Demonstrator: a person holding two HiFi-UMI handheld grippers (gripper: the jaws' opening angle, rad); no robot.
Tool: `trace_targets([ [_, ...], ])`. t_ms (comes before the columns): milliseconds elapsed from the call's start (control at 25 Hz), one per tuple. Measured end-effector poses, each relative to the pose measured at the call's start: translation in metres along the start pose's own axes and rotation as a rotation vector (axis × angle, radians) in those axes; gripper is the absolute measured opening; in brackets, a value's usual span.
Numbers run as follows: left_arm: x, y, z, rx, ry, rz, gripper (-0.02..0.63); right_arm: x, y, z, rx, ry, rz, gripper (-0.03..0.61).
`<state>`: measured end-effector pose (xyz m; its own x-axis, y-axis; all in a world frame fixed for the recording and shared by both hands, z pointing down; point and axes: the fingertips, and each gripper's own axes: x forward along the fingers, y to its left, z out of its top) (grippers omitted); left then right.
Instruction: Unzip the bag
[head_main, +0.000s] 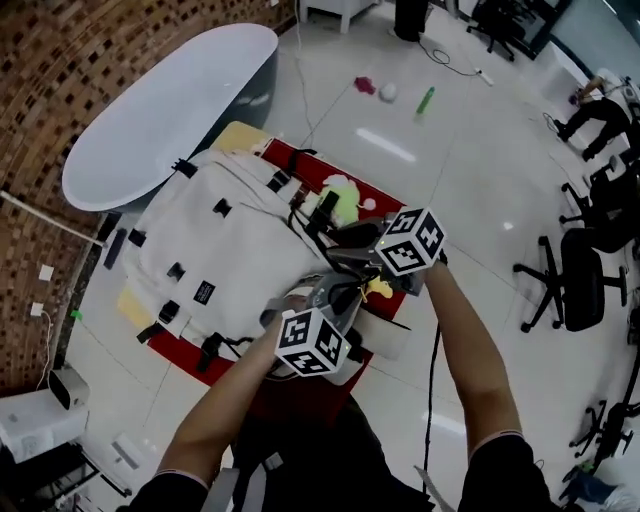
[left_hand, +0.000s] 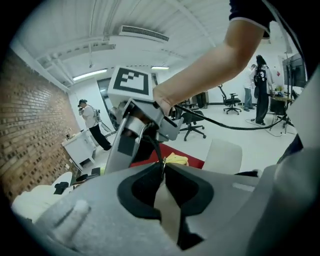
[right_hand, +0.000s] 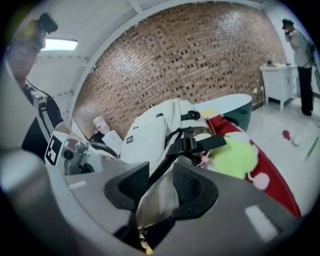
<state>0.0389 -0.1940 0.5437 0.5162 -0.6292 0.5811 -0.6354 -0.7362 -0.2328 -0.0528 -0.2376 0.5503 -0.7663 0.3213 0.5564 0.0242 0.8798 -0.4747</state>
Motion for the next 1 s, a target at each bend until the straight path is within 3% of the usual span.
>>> trace_targets([
  [160,0.003,0.005,-0.004,-0.019,0.029,0.093,0.035,0.014,-0.009,-0.014,0.034,0.092,0.075,0.145],
  [240,0.003,0.007,-0.008,-0.051,0.039,0.114,0.035,0.018,-0.009,-0.02,0.037,0.123,0.085,0.023],
  [440,0.002,0.011,-0.014,-0.205,0.043,0.128,0.035,0.023,-0.008,-0.015,-0.035,0.133,0.081,0.012],
  [520,-0.001,0.008,-0.014,-0.23,0.05,0.11,0.034,0.021,-0.011,-0.013,-0.048,0.131,0.056,0.008],
  [720,-0.01,0.008,-0.007,-0.181,0.076,0.11,0.034,0.019,-0.011,-0.005,-0.063,0.119,0.008,0.006],
  [1000,-0.005,-0.002,0.009,-0.144,0.101,0.159,0.032,0.012,-0.021,-0.003,0.001,0.075,-0.066,0.006],
])
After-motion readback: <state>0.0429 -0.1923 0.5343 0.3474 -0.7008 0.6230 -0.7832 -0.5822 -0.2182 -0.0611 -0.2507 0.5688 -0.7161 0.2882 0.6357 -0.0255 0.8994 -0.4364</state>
